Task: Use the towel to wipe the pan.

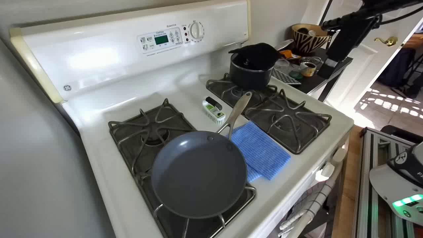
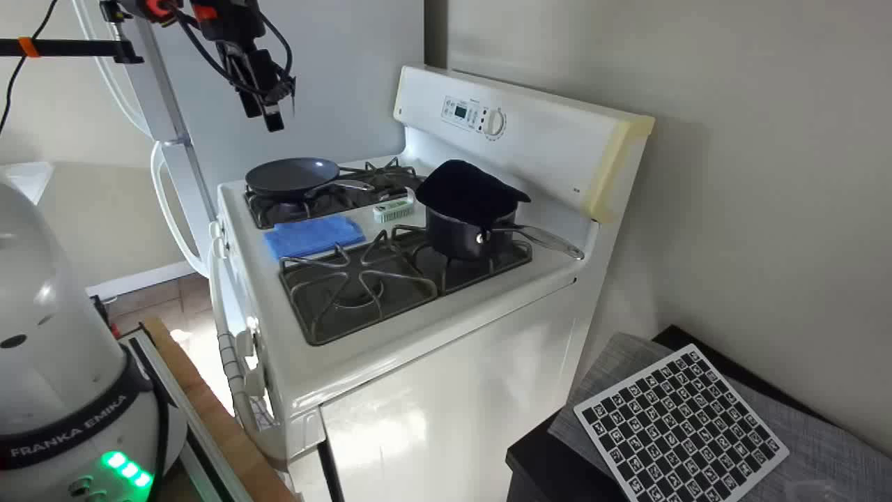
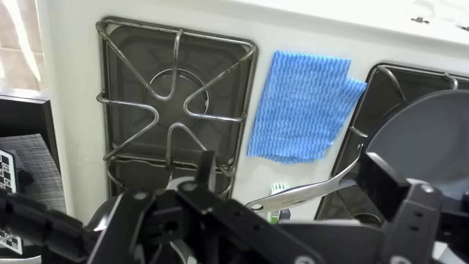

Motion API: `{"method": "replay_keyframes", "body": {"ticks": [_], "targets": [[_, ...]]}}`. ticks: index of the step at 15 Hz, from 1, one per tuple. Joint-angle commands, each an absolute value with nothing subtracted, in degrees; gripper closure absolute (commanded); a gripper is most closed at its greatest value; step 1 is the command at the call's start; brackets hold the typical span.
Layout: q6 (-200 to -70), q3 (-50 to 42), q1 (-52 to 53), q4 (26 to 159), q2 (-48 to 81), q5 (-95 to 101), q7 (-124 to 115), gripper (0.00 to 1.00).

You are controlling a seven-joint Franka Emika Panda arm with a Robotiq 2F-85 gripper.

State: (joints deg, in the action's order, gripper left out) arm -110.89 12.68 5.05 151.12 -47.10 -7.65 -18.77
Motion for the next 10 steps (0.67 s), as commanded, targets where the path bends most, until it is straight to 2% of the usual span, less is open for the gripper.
{"method": "replay_keyframes", "body": {"ticks": [1,5,10], "targets": [[-110.74,12.68,5.0,150.99,-47.08,-7.64,-18.74,0.0],[-110.74,12.68,5.0,150.98,-47.08,-7.64,-18.74,0.0],[-121.41,14.05,5.25,158.36,-44.72,-7.16,-18.4,0.0]]}}
